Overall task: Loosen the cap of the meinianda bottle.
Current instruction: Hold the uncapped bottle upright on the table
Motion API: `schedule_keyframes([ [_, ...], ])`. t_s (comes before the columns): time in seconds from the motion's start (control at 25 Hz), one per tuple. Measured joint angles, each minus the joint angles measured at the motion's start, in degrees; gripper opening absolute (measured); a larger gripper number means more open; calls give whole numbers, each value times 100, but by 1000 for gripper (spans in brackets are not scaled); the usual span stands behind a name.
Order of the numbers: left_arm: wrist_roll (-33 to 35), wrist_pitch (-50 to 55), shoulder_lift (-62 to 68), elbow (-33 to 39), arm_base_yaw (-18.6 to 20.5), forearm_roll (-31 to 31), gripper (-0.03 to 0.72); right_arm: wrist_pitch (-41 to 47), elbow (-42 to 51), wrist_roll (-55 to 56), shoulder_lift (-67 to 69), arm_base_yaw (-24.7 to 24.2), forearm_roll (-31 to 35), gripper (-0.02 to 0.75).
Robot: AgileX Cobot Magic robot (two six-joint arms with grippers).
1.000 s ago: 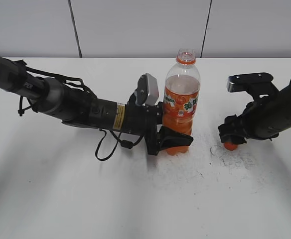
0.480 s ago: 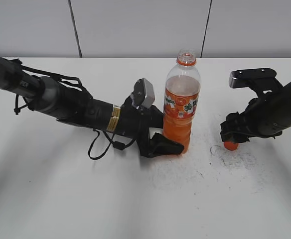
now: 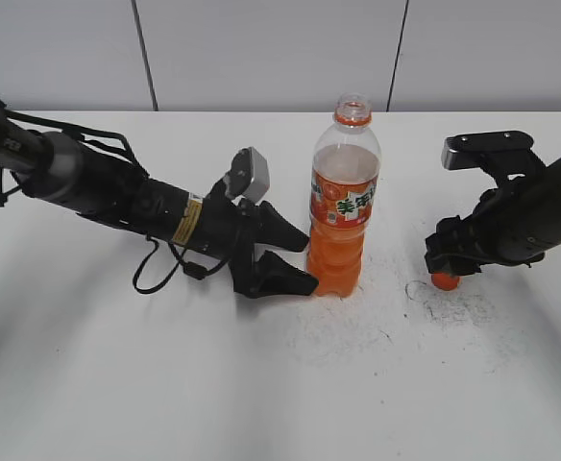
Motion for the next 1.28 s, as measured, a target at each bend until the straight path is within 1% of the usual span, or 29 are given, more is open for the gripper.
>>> schedule_keyframes([
  [0.24,-40,512,-429,302,193,270,680,14,0,0,0,0,0,494],
  [0.32,-40,846,-635,457,211,318,677,47,0,0,0,0,0,494],
  [0.56,-69,2459,-1427,882,211,246,664,344,0,2,-145,0,-5,494],
  [0.64,-313,3010,-1647,1028,211,58,658,432,0,2,-306,0,-5,494],
  [0.72,-762,3667,-1848,1181,204,-246,653,519,4,2,-456,0,-5,494],
  [0.8,-1243,4606,-2055,1301,170,-689,652,671,4,2,-623,0,-5,494],
  [0.92,-1522,6055,-2295,1420,-3,-1564,650,886,4,2,-832,0,-5,494],
  [1.08,-1581,7858,-2558,1454,-421,-2483,645,1294,4,2,-1064,0,-5,494],
  [1.16,-1555,8549,-2692,1454,-646,-2914,638,1555,4,8,-1154,0,-5,494],
  [1.24,-1242,9098,-2851,1454,-810,-3431,630,1798,4,42,-1212,0,-5,494],
  [1.28,-928,9391,-2945,1454,-869,-3795,627,1918,4,70,-1243,0,-5,494],
])
